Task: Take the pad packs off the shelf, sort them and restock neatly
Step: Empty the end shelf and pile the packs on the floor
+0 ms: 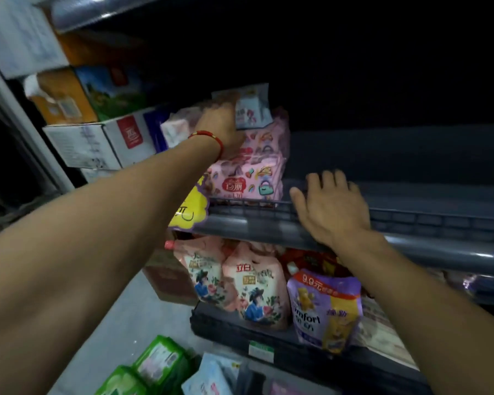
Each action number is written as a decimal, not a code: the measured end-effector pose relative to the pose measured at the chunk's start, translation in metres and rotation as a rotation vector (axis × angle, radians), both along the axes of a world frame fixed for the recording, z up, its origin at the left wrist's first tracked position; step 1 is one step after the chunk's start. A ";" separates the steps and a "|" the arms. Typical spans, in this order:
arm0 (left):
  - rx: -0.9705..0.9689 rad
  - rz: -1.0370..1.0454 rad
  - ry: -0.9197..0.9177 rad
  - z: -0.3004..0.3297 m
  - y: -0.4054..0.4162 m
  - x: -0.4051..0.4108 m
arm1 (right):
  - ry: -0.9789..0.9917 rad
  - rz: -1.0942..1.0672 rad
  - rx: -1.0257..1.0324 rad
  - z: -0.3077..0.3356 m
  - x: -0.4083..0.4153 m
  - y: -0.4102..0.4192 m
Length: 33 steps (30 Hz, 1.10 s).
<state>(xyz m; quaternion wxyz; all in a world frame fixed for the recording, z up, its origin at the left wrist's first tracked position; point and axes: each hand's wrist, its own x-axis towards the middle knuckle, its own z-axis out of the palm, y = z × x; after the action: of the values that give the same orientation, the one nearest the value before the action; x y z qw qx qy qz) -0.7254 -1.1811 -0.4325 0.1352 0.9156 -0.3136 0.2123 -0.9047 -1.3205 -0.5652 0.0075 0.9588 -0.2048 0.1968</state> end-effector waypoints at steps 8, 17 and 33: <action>0.175 0.163 -0.072 0.018 -0.034 0.023 | -0.053 -0.050 -0.018 -0.006 0.002 0.008; -0.052 0.073 -0.319 0.006 0.008 0.004 | -0.072 -0.030 -0.052 -0.006 0.001 0.007; -1.242 0.054 0.648 -0.154 0.218 -0.250 | -0.313 0.611 0.290 -0.057 -0.086 0.114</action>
<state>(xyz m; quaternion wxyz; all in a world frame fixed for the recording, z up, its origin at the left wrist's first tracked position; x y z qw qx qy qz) -0.9752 -0.9633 -0.5867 0.7147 0.6935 -0.0555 0.0721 -0.9906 -1.2062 -0.6219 -0.2187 0.9251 0.0666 0.3030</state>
